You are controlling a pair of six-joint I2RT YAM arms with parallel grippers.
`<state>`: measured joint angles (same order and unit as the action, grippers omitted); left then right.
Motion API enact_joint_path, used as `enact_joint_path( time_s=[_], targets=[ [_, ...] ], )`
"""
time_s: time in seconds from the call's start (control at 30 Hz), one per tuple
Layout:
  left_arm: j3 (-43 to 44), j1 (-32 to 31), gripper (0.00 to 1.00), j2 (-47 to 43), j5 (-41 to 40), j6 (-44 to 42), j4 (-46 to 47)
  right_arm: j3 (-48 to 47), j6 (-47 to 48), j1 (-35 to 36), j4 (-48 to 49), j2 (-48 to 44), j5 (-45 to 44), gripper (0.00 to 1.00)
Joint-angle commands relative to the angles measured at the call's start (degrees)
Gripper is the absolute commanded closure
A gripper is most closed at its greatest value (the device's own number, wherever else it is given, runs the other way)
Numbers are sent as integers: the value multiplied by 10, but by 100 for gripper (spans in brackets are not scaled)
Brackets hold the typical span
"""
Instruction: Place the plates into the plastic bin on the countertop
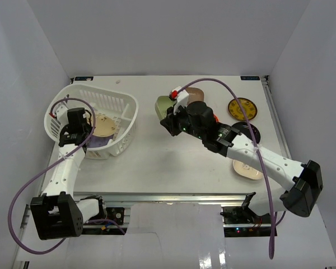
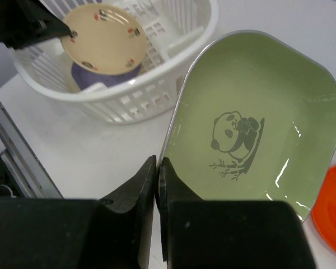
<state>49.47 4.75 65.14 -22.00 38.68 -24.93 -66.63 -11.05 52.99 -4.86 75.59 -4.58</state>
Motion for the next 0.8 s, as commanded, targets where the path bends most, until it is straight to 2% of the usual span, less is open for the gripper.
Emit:
enact_joint_path(
  time_s=[0.0, 0.07, 0.17, 0.2, 0.3, 0.43, 0.53, 0.57, 0.77],
  targets=[
    [-7, 2, 82, -42, 12, 9, 13, -95, 30, 20, 40, 41, 17, 92],
    [-19, 2, 72, -56, 9, 7, 13, -132, 33, 26, 38, 80, 21, 92],
    [-35, 2, 43, -77, 6, 0, 15, -225, 39, 37, 32, 133, 28, 92],
    [-35, 2, 37, -78, 5, -1, 15, -226, 40, 39, 27, 148, 30, 92],
    [-18, 2, 23, -85, 42, -20, 30, -310, 41, 43, 17, 209, 63, 92],
    [46, 1, 12, -134, 81, -30, 52, -409, 39, 46, 18, 294, 82, 92],
    [94, -2, 6, -169, 100, -35, 74, -439, 34, 46, 41, 341, 108, 92],
    [139, -18, 5, -171, 100, -40, 64, -448, 33, 47, 62, 351, 124, 92],
    [239, -87, 2, -196, 96, -68, 79, -568, 49, 60, 67, 479, 179, 92]
  ],
)
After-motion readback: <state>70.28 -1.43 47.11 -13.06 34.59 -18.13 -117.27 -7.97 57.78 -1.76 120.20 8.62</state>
